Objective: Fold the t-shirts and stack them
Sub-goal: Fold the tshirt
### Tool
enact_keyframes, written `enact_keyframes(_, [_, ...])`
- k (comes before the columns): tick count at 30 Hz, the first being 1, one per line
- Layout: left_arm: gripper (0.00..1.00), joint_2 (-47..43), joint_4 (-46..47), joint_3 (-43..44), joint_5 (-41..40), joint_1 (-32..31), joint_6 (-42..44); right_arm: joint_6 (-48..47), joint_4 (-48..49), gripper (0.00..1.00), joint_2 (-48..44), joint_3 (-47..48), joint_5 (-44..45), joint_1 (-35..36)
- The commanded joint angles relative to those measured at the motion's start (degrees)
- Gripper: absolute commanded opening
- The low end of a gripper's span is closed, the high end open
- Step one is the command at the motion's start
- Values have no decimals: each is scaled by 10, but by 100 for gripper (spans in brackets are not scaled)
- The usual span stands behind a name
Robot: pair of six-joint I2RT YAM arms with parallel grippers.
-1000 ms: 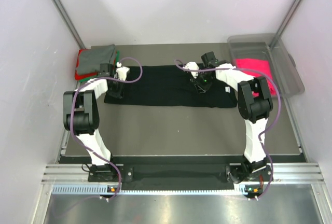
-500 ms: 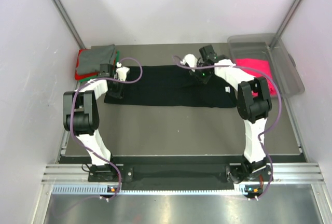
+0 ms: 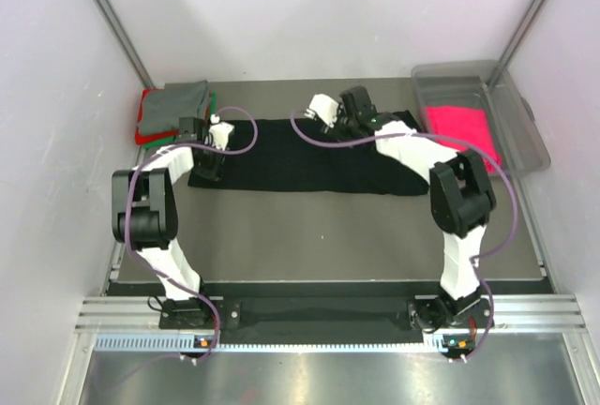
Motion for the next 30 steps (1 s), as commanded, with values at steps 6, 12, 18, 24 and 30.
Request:
enact_keyframes(6, [45,-156,-98,-5,41,0,175,53,28,45,-258,-172,34,6])
enact_keyframes(12, [53,-139,-236,25,26,-1,343,72,-40,48,-394,-272,-18,6])
enact_keyframes(18, [55,-55,-318,66,-34,1,419,89,-72,53,-473,-326,-43,-1])
enact_keyframes(24, [56,-10,-285,84,-57,0,416,106,-64,56,-483,-343,-74,-30])
enact_keyframes(30, [56,35,-258,90,-67,0,397,109,-53,56,-477,-360,-90,-34])
